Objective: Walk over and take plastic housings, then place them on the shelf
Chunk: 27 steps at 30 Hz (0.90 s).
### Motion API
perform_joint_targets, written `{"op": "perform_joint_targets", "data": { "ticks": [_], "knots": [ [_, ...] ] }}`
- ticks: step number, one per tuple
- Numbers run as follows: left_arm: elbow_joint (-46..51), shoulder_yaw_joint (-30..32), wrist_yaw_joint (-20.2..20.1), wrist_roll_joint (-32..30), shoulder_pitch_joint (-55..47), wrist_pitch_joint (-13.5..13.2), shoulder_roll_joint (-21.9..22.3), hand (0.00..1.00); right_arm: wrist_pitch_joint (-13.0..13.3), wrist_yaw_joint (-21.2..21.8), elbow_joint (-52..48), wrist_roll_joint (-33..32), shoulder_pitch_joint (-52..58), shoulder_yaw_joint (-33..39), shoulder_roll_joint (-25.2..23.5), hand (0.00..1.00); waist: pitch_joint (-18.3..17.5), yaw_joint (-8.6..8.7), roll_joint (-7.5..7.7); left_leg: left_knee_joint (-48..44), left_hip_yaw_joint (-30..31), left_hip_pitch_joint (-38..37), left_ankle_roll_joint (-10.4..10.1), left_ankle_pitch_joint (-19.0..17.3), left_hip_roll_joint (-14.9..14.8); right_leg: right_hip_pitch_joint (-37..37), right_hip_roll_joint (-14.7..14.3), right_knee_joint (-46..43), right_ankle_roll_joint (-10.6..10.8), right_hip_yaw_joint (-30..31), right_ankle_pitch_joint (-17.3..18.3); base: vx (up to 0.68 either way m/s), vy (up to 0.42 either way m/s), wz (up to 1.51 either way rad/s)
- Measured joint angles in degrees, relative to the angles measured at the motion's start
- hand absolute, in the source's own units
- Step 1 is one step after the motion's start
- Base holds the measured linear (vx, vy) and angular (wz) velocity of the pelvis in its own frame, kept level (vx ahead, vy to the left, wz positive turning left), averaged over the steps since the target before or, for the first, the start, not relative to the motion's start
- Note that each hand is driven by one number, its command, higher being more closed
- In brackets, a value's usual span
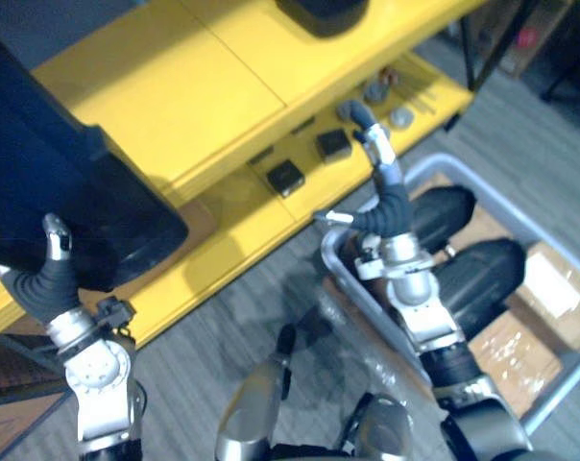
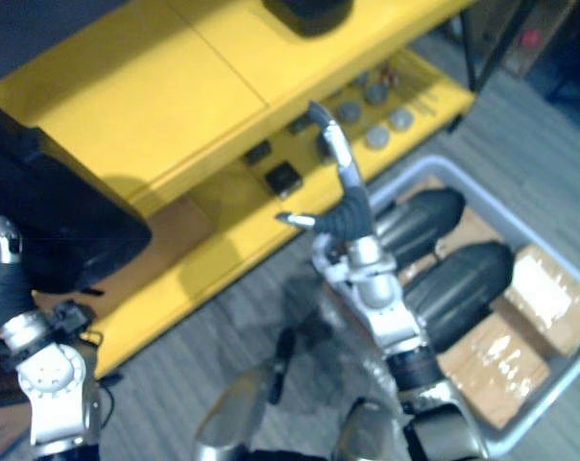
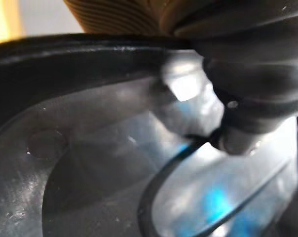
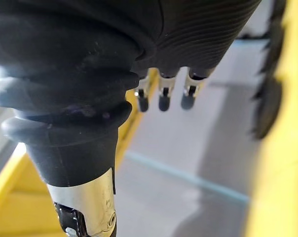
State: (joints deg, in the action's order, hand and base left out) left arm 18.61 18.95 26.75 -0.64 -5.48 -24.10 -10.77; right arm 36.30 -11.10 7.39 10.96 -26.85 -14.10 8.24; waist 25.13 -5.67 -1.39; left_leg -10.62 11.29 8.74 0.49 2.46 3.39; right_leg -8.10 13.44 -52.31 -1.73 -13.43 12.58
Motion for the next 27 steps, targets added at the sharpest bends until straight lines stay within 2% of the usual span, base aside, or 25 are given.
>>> {"op": "perform_joint_targets", "data": {
  "ticks": [1, 2, 3, 4, 5, 6, 7, 9, 10, 12, 15, 20, 24, 27],
  "knots": [
    [-0.2, -0.4, 0.1, 0.2, 0.2, 0.6, 0.1, 1.0, 0.3, 0.6, -0.1, -0.1, -0.9, -1.6, -0.9, 0.0, -0.8, 0.08, -0.11, 1.2, 1.2, -0.4, 0.0, 0.0, -0.7, -1.3, -2.9, 6.9, 1.4, 1.9, 1.9, 0.08, -0.117, 0.4],
    [-0.5, -0.8, 0.2, 0.3, 0.6, 0.8, 0.1, 1.0, 0.5, 1.2, -0.2, -0.2, -1.1, -2.3, -1.1, 0.0, -0.8, 0.05, -0.08, 1.7, 1.5, -0.7, 0.0, 0.0, -1.0, -1.3, -4.2, 11.0, 2.1, 3.0, 2.3, 0.07, -0.18, 0.58],
    [-1.0, -1.9, 0.2, 0.4, 0.7, 1.0, 0.3, 1.0, 0.6, 1.7, -0.2, -0.6, -0.9, -4.0, -1.3, 0.0, -1.6, 0.13, 0.13, 2.2, 2.3, -0.7, -0.1, 0.1, -1.2, -1.4, -6.3, 18.9, 2.6, 5.3, 1.7, 0.06, -0.217, 0.76],
    [-1.0, -2.9, -0.1, 0.4, 0.6, 1.0, 0.5, 1.0, 0.6, 2.4, -0.2, -1.3, -0.5, -5.2, -1.3, 0.0, -2.2, 0.18, 1.04, 2.5, 2.5, -0.6, -0.4, 0.2, -0.8, -0.6, -6.7, 25.3, 2.6, 6.2, 1.0, 0.06, -0.242, 0.85],
    [-1.0, -3.3, -0.4, 0.4, 0.6, 1.0, 0.5, 1.0, 0.4, 2.6, -0.2, -1.3, -0.3, -5.4, -1.4, 0.0, -2.6, 0.07, 1.82, 2.7, 3.0, -0.6, -0.7, 0.1, -0.1, 0.0, -6.5, 27.9, 2.3, 5.8, 0.4, 0.09, -0.277, 1.1],
    [-1.0, -4.3, -1.3, 0.8, 0.3, 0.8, 1.5, 1.0, 0.0, 3.2, -0.2, -2.0, -0.2, -5.3, -1.3, 0.0, -3.4, 0.37, 1.93, 3.0, 4.5, -0.2, -2.5, 0.0, 0.2, 1.4, -6.5, 30.5, 3.9, 4.9, -1.8, 0.11, -0.267, 1.16],
    [-0.6, -5.2, -2.5, 0.8, -0.4, 0.4, 3.4, 1.0, -0.1, 3.7, -0.2, -2.7, 0.1, -4.8, -0.8, 0.0, -5.0, 0.36, 0.97, 3.1, 1.7, 1.2, -2.5, 0.1, -2.2, 2.3, -7.4, 32.8, 3.4, 1.5, -2.2, 0.12, -0.243, 1.15],
    [-0.7, -7.2, -3.5, 0.7, -0.1, -0.3, 5.0, 1.0, -0.2, 4.4, -0.2, -3.6, 0.1, -2.9, 0.2, 0.0, -5.7, 0.48, -0.31, 3.4, -4.7, 2.5, -3.2, 1.0, -5.9, 3.6, -8.0, 33.7, 2.8, -2.6, -2.6, 0.17, -0.161, 0.97],
    [-0.7, -8.7, -4.1, 0.6, 0.6, -0.7, 5.1, 1.0, -0.2, 5.3, -0.2, -4.2, 0.3, -0.8, 0.7, 0.0, -6.0, 0.76, -0.95, 5.0, -7.5, 2.2, -4.5, 3.5, -7.3, 4.1, -8.2, 33.6, 2.7, -4.3, -2.5, 0.21, -0.11, 0.86],
    [-0.6, -10.5, -4.8, 0.5, 3.1, -1.3, 4.6, 1.0, -0.2, 6.3, -0.2, -5.3, 0.3, 2.2, 1.5, 0.0, -6.1, 1.02, -1.1, 7.3, -8.9, 1.7, -4.4, 5.0, -7.3, 4.2, -7.9, 33.5, 2.8, -5.3, -2.5, 0.17, -0.02, 0.47],
    [-0.7, -11.6, -4.7, 0.3, 6.3, -0.7, 4.5, 1.0, -0.1, 7.2, -0.2, -6.3, 0.3, 4.5, 1.8, 0.0, -6.1, 1.25, -1.09, 8.4, -9.2, 0.6, -4.5, 5.3, -6.2, 4.4, -6.5, 33.1, 3.2, -5.2, -1.5, 0.08, 0.042, 0.02],
    [-1.0, -11.6, -4.5, 0.1, 6.5, 1.0, 4.5, 1.0, 0.1, 7.5, -0.3, -7.6, 1.4, 4.3, 1.4, 0.0, -6.1, 2.24, -1.08, 11.3, -11.7, -4.4, -4.2, 5.5, -5.2, 7.2, -5.4, 33.9, 3.9, -3.7, -0.4, 0.01, 0.052, -0.18],
    [-1.1, -11.2, -4.4, -0.6, 6.2, 2.2, 4.5, 1.0, 0.1, 9.0, -0.3, -8.7, 3.0, 3.7, 1.4, 0.0, -6.4, 3.02, -1.17, 13.2, -11.8, -4.9, -3.9, 6.3, -5.0, 7.1, -5.4, 34.5, 4.3, -3.9, -0.6, -0.02, 0.014, -0.02],
    [-2.0, -10.8, -4.4, -2.7, 4.6, 4.0, 4.5, 1.0, 0.5, 11.4, -0.3, -10.3, 3.4, 2.4, 1.3, 0.0, -8.7, 2.97, -1.31, 14.3, -11.2, -5.1, -3.4, 6.9, -4.4, 7.8, -4.8, 35.5, 4.9, -5.0, -1.0, 0.07, 0.022, 0.17]
  ]
}}
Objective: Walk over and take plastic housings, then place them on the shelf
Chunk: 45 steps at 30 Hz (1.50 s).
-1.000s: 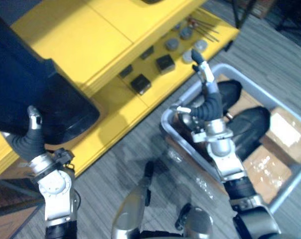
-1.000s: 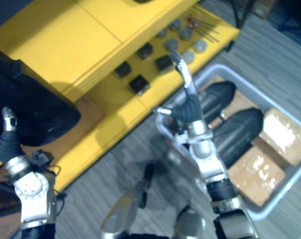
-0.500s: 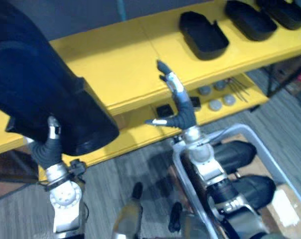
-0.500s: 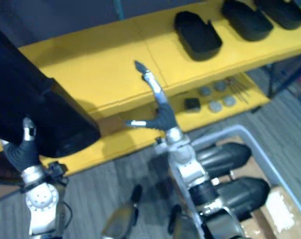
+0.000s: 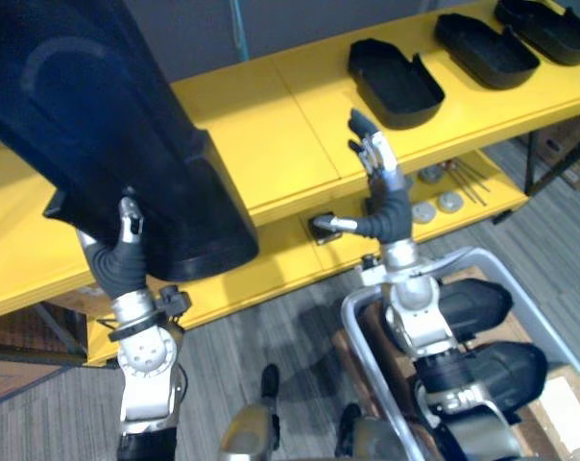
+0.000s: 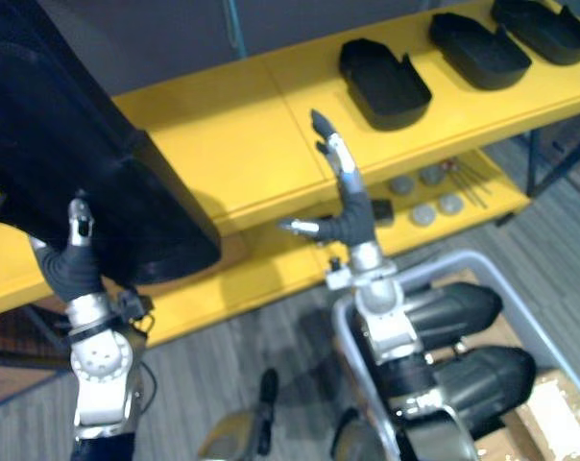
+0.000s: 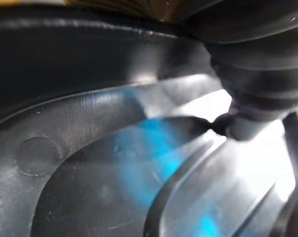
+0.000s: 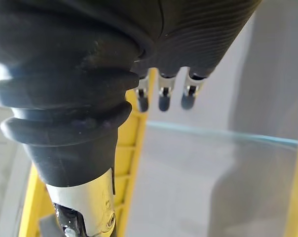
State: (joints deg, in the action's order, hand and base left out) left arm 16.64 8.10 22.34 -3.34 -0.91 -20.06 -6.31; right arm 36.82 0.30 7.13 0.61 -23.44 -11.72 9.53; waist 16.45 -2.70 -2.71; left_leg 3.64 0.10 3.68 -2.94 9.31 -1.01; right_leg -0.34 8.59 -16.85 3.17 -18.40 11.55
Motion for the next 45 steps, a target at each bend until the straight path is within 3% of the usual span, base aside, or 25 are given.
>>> {"op": "perform_joint_targets", "data": {
  "ticks": [2, 8, 12, 15, 17, 18, 19, 20, 21, 23, 25, 27, 28, 31, 39, 45],
  "knots": [
    [-0.2, 0.3, 0.0, -0.7, -0.6, 1.2, 0.0, 1.0, 0.7, 0.7, 0.0, -1.0, -0.3, -1.2, -0.2, 0.0, -0.6, -0.23, -0.19, 0.2, 1.4, -1.0, 0.0, 0.0, 0.7, 2.3, 0.4, 0.7, 0.3, -1.6, -0.1, 0.12, 0.013, 0.36],
    [-0.2, 1.2, -1.5, -1.0, -3.9, 1.1, 0.1, 1.0, 0.5, 1.0, 0.6, -1.5, -0.7, -5.5, -2.5, 0.0, -3.8, -2.66, -0.43, 0.9, 7.0, -1.7, 0.6, -0.2, 2.9, 7.7, 1.7, 2.7, 1.4, -9.0, 0.8, 0.07, -0.003, 0.57],
    [0.1, 2.6, -3.6, -1.1, -4.0, 0.5, 0.0, 1.0, 0.4, -0.2, 0.9, 0.5, -0.6, -7.3, -2.5, 0.0, -5.0, -2.86, -0.69, 0.9, 0.3, -0.5, 2.4, -0.3, 2.8, 9.2, 3.3, 2.8, 1.6, -13.1, 0.8, 0.01, 0.042, 0.6],
    [0.4, 2.6, -4.2, -1.0, -4.1, 1.4, 0.0, 1.0, 0.3, -1.7, 3.8, 1.9, -0.7, -8.3, -3.1, 0.0, -5.0, -3.46, -0.45, 0.3, -0.4, -1.3, 4.3, -1.0, 4.7, 7.9, 6.9, -3.6, 1.6, -12.3, 0.8, 0.05, 0.113, 0.17],
    [0.7, 2.4, -5.5, -1.0, -4.3, 2.0, 0.0, 1.0, 0.3, -3.0, 5.5, 3.2, -0.5, -8.7, -3.4, 0.0, -4.7, -3.36, -0.08, -0.6, -0.5, -2.7, 5.7, -2.1, 6.0, 4.6, 10.4, -14.1, 0.4, -9.7, 0.1, 0.08, 0.124, -0.03],
    [1.8, 2.4, -6.4, -1.0, -5.0, 2.6, 0.0, 1.0, 0.3, -3.1, 5.8, 3.9, -0.4, -8.7, -3.9, 0.0, -4.4, -2.95, 0.28, -0.5, -0.2, -4.7, 6.5, -2.8, 6.3, 2.1, 12.3, -21.5, -3.1, -7.7, -2.3, 0.07, 0.069, -0.06],
    [2.3, 2.3, -6.7, -1.0, -5.2, 2.8, -0.1, 1.0, 0.3, -3.3, 6.0, 4.2, -0.3, -8.6, -4.2, 0.0, -4.2, -2.84, 0.26, -0.6, -0.1, -5.7, 6.9, -3.1, 6.1, 0.6, 12.7, -24.3, -3.8, -6.2, -2.0, 0.1, 0.058, -0.04],
    [2.6, 2.1, -7.3, -0.8, -5.3, 3.0, -0.3, 1.0, 0.3, -3.5, 6.0, 4.4, -0.3, -8.6, -4.7, 0.0, -3.8, -2.46, -0.5, -2.4, 0.4, -6.2, 7.1, -4.9, 4.7, -1.5, 10.5, -24.8, -2.7, -2.7, 0.9, 0.04, 0.012, 0.01],
    [2.6, 2.0, -7.4, -0.5, -5.2, 3.0, -0.4, 1.0, 0.2, -3.5, 5.9, 4.4, -0.3, -8.6, -4.8, 0.0, -3.8, -2.37, -0.5, -3.0, 0.7, -6.1, 7.2, -5.5, 4.2, -2.5, 9.1, -23.6, -2.1, -1.6, 1.3, 0.05, 0.013, 0.06],
    [2.5, 2.0, -7.4, 0.8, -5.2, 3.1, -1.2, 1.0, -0.9, -3.4, 4.9, 4.6, -0.3, -8.7, -5.9, 0.0, -3.7, -1.75, 0.08, -3.6, 0.7, -5.3, 7.1, -6.0, 2.8, -5.7, 4.6, -17.4, -1.4, 1.0, 0.9, 0.03, -0.02, 0.07],
    [2.4, 2.0, -7.4, 1.1, -5.1, 3.0, -2.3, 1.0, -1.2, -2.9, 4.1, 4.6, -0.3, -8.6, -5.8, 0.0, -3.2, -1.02, 0.71, -3.9, 0.7, -4.5, 6.9, -6.1, 3.2, -5.7, 2.9, -11.0, -0.8, 2.4, 0.2, 0.02, -0.069, 0.13],
    [2.4, 1.9, -7.5, 1.1, -4.9, 3.0, -2.8, 1.0, -1.4, -2.7, 4.1, 4.5, -0.2, -8.6, -5.4, 0.0, -2.8, -0.97, 1.9, -3.9, 0.3, -3.4, 6.5, -6.4, 4.5, -4.9, 2.8, -5.4, -1.2, 2.9, -0.9, 0.03, -0.163, 0.07],
    [2.2, 1.8, -7.5, 1.2, -4.2, 2.9, -2.6, 1.0, -1.4, -2.5, 3.7, 4.5, -0.2, -8.3, -5.4, 0.0, -2.6, -0.85, 2.96, -3.9, -1.3, -2.5, 6.3, -6.5, 5.1, -4.2, 3.0, -1.6, 0.4, 2.9, -2.9, 0.04, -0.175, 0.13],
    [1.3, -0.5, -7.5, 1.0, -3.5, 3.1, -2.1, 1.0, -1.4, -2.3, 3.0, 3.3, -0.1, -6.8, -4.2, 0.0, -1.0, 0.39, 1.05, -3.5, -5.6, -2.4, 4.7, -5.5, 2.9, -4.3, 2.1, -0.3, 0.3, 1.7, -4.7, 0.1, -0.085, 0.08],
    [1.3, -2.8, -7.4, 1.0, -0.8, 4.0, -2.1, 1.0, -1.9, -1.6, -0.7, 0.7, 1.5, -2.4, -3.5, 0.0, -0.7, 0.76, 1.53, 0.1, -8.8, -5.9, 3.6, -5.6, 2.1, -3.4, 0.8, 0.6, 0.1, 4.4, -5.2, 0.13, -0.003, -0.18],
    [1.5, -3.1, -9.9, 0.6, -0.7, 6.4, -3.6, 1.0, -3.6, -3.2, -14.5, 1.9, 9.9, 1.9, -2.0, 0.0, -0.6, 1.6, 1.78, 0.8, -10.0, -8.6, 3.4, -6.9, 2.3, -1.2, 0.8, 1.6, 0.1, 5.3, -5.2, 0.04, 0.03, -0.1]
  ]
}}
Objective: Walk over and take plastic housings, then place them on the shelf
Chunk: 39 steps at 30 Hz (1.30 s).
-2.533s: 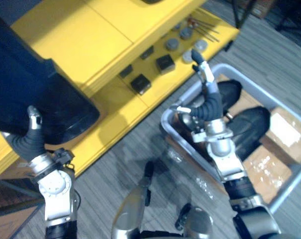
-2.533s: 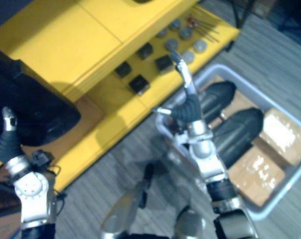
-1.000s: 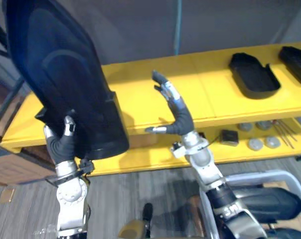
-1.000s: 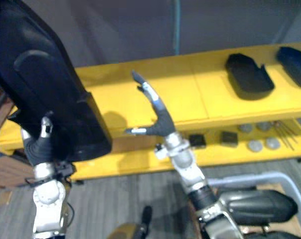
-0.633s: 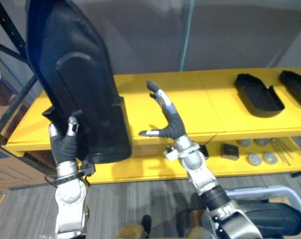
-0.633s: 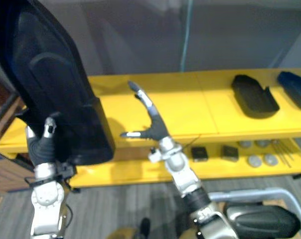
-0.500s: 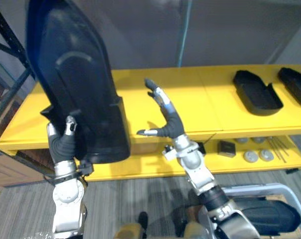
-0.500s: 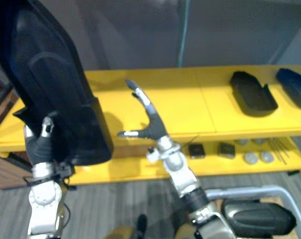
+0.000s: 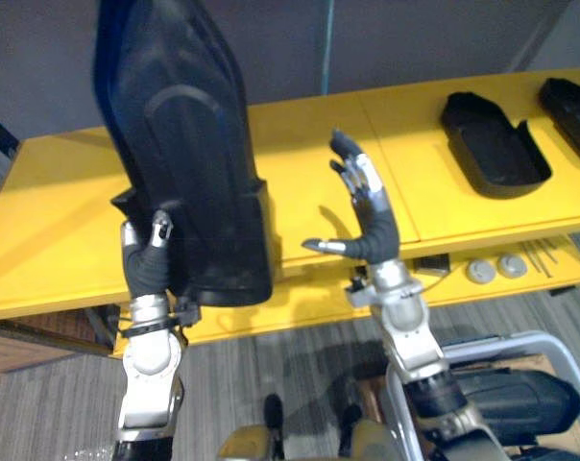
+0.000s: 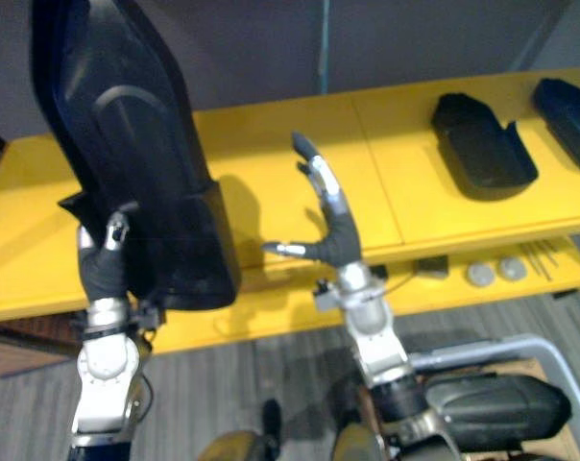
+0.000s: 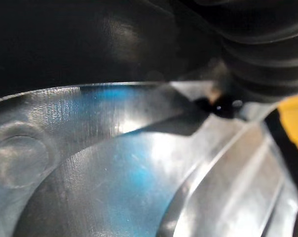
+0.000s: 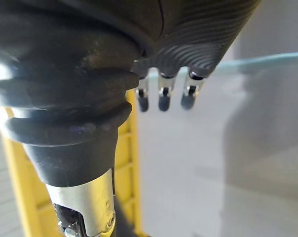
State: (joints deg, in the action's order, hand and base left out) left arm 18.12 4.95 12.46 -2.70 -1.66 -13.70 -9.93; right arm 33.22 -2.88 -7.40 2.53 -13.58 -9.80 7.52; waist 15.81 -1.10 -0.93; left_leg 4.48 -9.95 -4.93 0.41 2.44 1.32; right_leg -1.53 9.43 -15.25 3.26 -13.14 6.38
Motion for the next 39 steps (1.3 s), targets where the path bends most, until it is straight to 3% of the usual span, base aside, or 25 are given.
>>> {"op": "perform_joint_targets", "data": {
  "ticks": [3, 6, 10, 12, 19, 23, 26, 33, 39],
  "knots": [
    [-0.2, 0.0, -2.6, 0.0, 1.0, 3.7, -3.4, 1.0, -1.3, -2.6, -6.1, 1.2, 3.7, 6.8, 2.9, 0.0, -0.1, 1.41, 0.11, 0.3, -2.2, -0.2, 0.6, -0.9, 0.1, 0.0, -0.1, 0.7, 0.2, 1.5, -0.1, -0.02, 0.035, -0.29],
    [-6.4, 0.8, -3.9, 0.0, 6.9, 9.4, -6.5, 1.0, -2.7, -4.9, -12.2, 1.2, 10.8, 19.0, 5.8, 0.0, -0.2, 3.77, 0.36, 0.4, -4.8, -2.2, 0.3, -1.5, -0.1, 0.9, -0.6, 1.2, 0.6, 3.9, -0.5, 0.03, 0.017, -0.38],
    [-14.9, 1.9, -3.5, 0.6, 12.9, 14.5, -8.7, 1.0, -3.4, -6.0, -14.9, 1.0, 16.5, 27.7, 6.9, 0.0, -1.1, 7.22, 0.97, 0.4, -7.6, -3.3, 0.3, -2.8, -0.7, 1.2, -1.6, 2.3, 0.5, 6.1, -1.0, 0.04, 0.004, -0.38],
    [-22.0, 2.5, -1.1, 0.7, 17.7, 17.0, -9.9, 1.0, -4.1, -5.7, -14.9, -0.8, 19.6, 30.4, 6.9, 0.0, -2.0, 9.23, 1.72, 0.4, -10.7, -3.0, -0.1, -3.4, -1.3, -0.5, -2.7, 2.6, 0.3, 8.9, -1.4, 0.03, -0.019, -0.61],
    [-38.1, 5.7, 8.6, 10.2, 32.8, 22.4, -10.1, 1.0, -5.0, -2.1, -14.9, -4.5, 25.8, 30.7, 3.9, 0.0, -2.3, 14.76, 1.55, 0.1, -17.4, -3.5, -1.1, -3.3, -2.2, -2.8, -4.6, 2.7, 0.3, 13.5, -1.5, 0.05, -0.021, -0.4],
    [-45.1, 5.5, 13.1, 17.4, 41.0, 26.9, -11.1, 1.0, -6.1, -1.8, -15.4, -6.3, 26.7, 26.1, 2.6, 0.0, -2.5, 16.68, 0.83, 0.1, -21.2, -3.9, -1.4, -3.5, -2.5, -3.8, -5.5, 2.3, 0.3, 16.0, -1.5, 0.01, -0.028, -0.3],
    [-48.3, 5.5, 16.4, 20.9, 43.4, 30.1, -10.9, 1.0, -6.9, -2.1, -17.1, -6.4, 28.5, 22.6, 1.2, 0.0, -2.7, 17.9, -0.13, 0.1, -22.4, -3.9, -1.7, -3.7, -2.6, -4.8, -5.9, 1.6, 0.1, 17.0, -1.4, -0.02, -0.027, -0.21],
    [-54.3, 6.4, 22.8, 22.3, 44.1, 35.9, -9.1, 1.0, -7.2, -3.7, -19.0, -6.3, 31.0, 18.6, -0.3, 0.0, -2.3, 17.85, -1.17, -1.3, -24.8, -3.0, -2.0, -4.6, -3.1, -6.6, -6.5, 0.4, -0.1, 18.6, -1.3, -0.04, -0.041, -0.12],
    [-56.2, 9.3, 23.5, 19.5, 44.2, 39.3, -11.1, 1.0, -7.4, -5.0, -18.9, -6.3, 31.3, 16.8, -0.3, 0.0, -2.4, 17.78, -1.74, -1.5, -24.6, -2.9, -1.9, -4.6, -3.1, -6.5, -6.5, 0.4, -0.1, 18.5, -1.3, -0.01, -0.028, 0.01]
  ]
}}
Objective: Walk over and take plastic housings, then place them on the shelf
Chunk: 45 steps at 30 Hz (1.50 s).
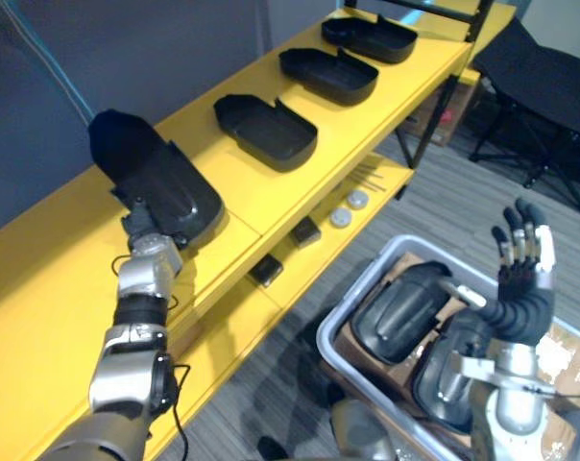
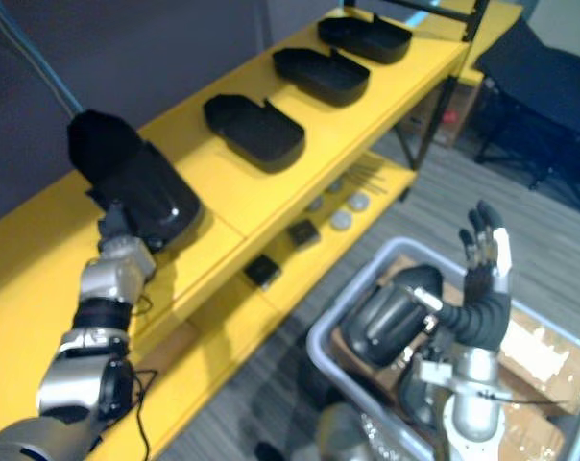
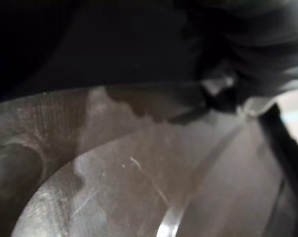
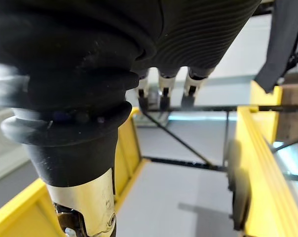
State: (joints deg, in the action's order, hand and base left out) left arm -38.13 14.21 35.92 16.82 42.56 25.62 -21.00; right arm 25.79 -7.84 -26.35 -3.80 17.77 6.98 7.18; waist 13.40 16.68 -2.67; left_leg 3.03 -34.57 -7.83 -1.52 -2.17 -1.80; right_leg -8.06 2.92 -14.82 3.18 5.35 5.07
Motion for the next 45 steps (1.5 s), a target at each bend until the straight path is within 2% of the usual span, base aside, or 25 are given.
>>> {"op": "perform_joint_targets", "data": {
  "ticks": [6, 7, 11, 18, 23, 26, 30, 31, 39, 45],
  "knots": [
    [-3.3, 1.9, -2.0, -3.0, 0.2, 2.9, -3.9, 1.0, 0.0, -1.2, 0.4, -0.2, 0.0, -1.1, 0.2, 0.0, 0.1, -0.23, -0.44, -0.5, 1.0, 0.7, 0.0, 0.0, -0.1, 0.2, 0.1, 0.6, 0.0, -0.5, -0.3, -0.01, -0.029, 0.08],
    [-3.7, 2.7, -3.5, -6.0, 0.2, 3.3, -4.1, 1.0, -0.2, -1.6, 0.6, -0.2, 0.0, -1.5, 0.6, 0.0, 0.2, -0.37, -0.71, -0.6, 1.1, 0.7, 0.0, 0.0, -0.1, 0.2, 0.1, 0.7, 0.0, -0.6, -0.3, -0.01, -0.027, 0.03],
    [-6.5, 2.4, -7.6, -11.0, 0.3, 4.9, -6.0, 1.0, -1.3, -2.5, 2.7, -0.3, -0.7, -1.9, 3.0, 0.0, 0.5, -0.43, -1.79, -0.9, 1.6, 0.9, 0.1, 0.0, -0.3, 0.9, 0.2, 2.1, -0.1, -0.7, -1.1, 0.0, -0.006, 0.01],
    [-10.3, -1.6, -14.1, -13.3, 1.1, 5.6, -7.8, 1.0, -1.9, -3.5, 5.0, -1.5, -1.9, -1.9, 5.6, 0.0, 0.6, -0.45, -1.87, -1.9, 2.7, 2.1, 0.0, 0.0, -0.7, 0.9, 0.1, 3.3, -0.2, -1.2, -2.0, -0.03, -0.026, 0.04],
    [-11.0, -1.9, -14.8, -12.6, 2.1, 5.8, -8.1, 1.0, -1.9, -3.6, 4.9, -1.6, -3.3, -1.5, 6.5, 0.0, 1.0, -0.36, -1.94, -2.8, 2.5, 3.2, 0.3, -0.3, -0.7, -0.1, 0.2, 3.4, -0.1, -0.6, -2.5, -0.02, -0.013, -0.03],
    [-11.1, -2.0, -14.4, -10.1, 3.0, 5.7, -8.2, 1.0, -1.9, -3.7, 4.9, -1.7, -4.0, -1.2, 6.7, 0.0, 1.9, -0.33, -2.2, -3.4, 2.4, 4.0, 0.4, -0.4, -0.8, -0.5, 0.2, 3.4, -0.1, -0.6, -2.8, 0.0, 0.0, 0.0],
    [-11.1, -2.0, -11.2, -6.2, 3.3, 5.0, -8.7, 1.0, -1.9, -4.6, 4.9, -1.7, -4.7, -1.2, 7.0, 0.0, 3.1, -0.29, -2.32, -3.5, 2.3, 4.1, 0.4, -0.4, -1.0, -0.6, 0.1, 3.4, -0.2, -0.5, -2.9, -0.01, -0.012, -0.02],
    [-11.4, -2.0, -9.9, -5.3, 3.4, 4.4, -8.8, 0.0, -1.9, -4.9, 4.9, -1.7, -4.7, -1.2, 7.1, 0.0, 3.2, -0.29, -2.2, -3.6, 2.3, 4.1, 0.4, -0.4, -1.0, -0.7, 0.1, 3.4, -0.2, -0.5, -2.9, 0.0, 0.0, 0.0],
    [-12.6, -2.0, -3.1, 1.4, 4.8, 0.4, -9.8, 0.0, -1.9, -6.1, 4.9, -1.6, -5.2, -1.1, 7.4, 0.0, 4.9, -0.16, -1.59, -3.8, 2.4, 4.6, 0.4, -0.4, -1.1, -0.9, 0.1, 3.7, -0.1, -0.5, -3.1, 0.0, 0.0, 0.0],
    [-12.7, -2.0, 0.4, 4.8, 4.8, -4.6, -10.1, 0.0, -1.9, -6.9, 4.9, -1.6, -5.2, -0.8, 7.4, 0.0, 5.8, -0.08, -0.64, -4.3, 2.5, 4.9, 0.4, -0.5, -1.3, -0.8, 0.0, 4.0, -0.1, -0.5, -3.4, 0.0, 0.0, 0.0]
  ]
}}
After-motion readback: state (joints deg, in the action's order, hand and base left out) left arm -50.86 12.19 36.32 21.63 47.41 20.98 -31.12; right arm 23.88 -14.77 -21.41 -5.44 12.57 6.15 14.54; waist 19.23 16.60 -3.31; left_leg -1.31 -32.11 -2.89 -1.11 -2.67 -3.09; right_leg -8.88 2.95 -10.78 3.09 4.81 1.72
